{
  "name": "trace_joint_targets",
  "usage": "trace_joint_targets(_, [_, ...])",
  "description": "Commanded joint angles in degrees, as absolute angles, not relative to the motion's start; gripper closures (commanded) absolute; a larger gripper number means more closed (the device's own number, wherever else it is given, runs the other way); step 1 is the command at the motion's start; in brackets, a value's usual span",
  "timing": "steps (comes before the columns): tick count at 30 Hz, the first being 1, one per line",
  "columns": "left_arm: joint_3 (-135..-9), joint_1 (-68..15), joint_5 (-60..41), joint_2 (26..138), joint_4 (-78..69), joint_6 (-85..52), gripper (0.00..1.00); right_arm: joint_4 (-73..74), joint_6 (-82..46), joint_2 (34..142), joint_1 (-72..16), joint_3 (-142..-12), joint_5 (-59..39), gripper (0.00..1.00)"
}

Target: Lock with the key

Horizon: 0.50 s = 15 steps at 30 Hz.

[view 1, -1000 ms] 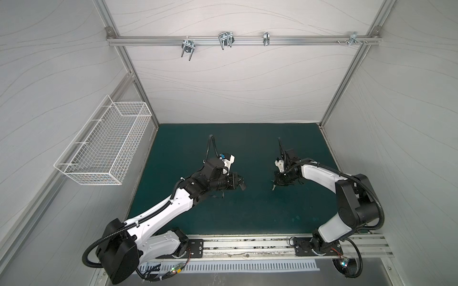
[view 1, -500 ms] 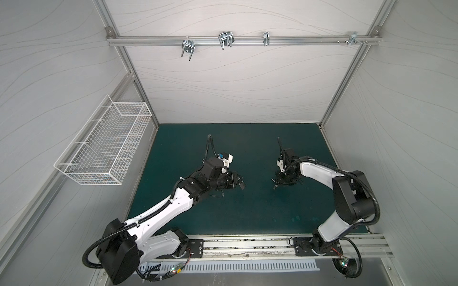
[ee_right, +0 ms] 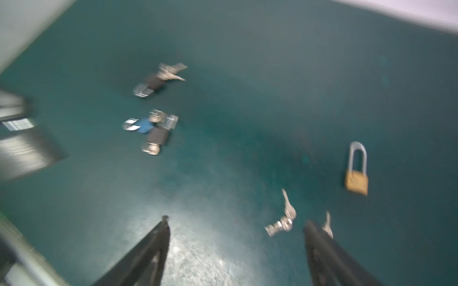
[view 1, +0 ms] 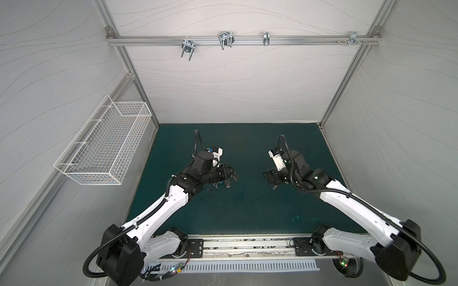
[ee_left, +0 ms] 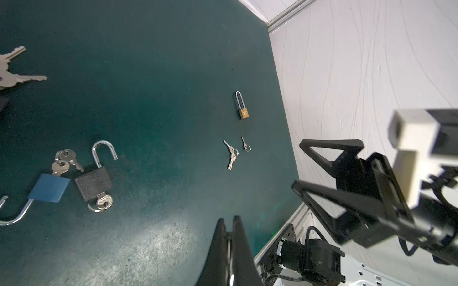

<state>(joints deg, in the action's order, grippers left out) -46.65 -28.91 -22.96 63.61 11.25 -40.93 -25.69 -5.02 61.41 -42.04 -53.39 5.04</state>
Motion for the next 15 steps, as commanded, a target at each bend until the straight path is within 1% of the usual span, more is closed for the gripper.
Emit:
trace_joint_targets(1, [-50.2, -28.6, -28.4, 62.9, 7.3, -41.1, 1.0, -19.6, 3.4, 58.2, -43.9, -52.9, -1.4, 0.09])
trace_joint_targets(4, [-50.8, -28.7, -31.2, 63.4, 5.3, -42.1, 1.0, -18.1, 5.7, 56.6, -44.5, -53.5, -9.9, 0.1])
trace_joint_targets(6, [-50.9, -28.8, -32.9, 63.7, 3.3, -43.2, 1.0, -18.2, 7.2, 56.7, -45.5, -54.3, -13.2, 0.11])
trace_joint_targets(9, [-50.8, -29.0, -34.0, 63.8, 1.9, -44.1, 1.0, -19.2, 9.1, 57.9, -49.1, -56.0, -11.4, 0.11])
trace_joint_targets(12, [-50.9, -29.5, -34.7, 63.8, 0.8, -44.6, 1.0, -19.6, 11.9, 59.8, -51.8, -57.6, -6.2, 0.11])
trace_joint_targets(15, [-50.8, -30.2, -35.4, 64.2, -0.4, -44.9, 1.0, -19.6, 12.5, 61.8, -52.7, -58.7, -5.6, 0.11])
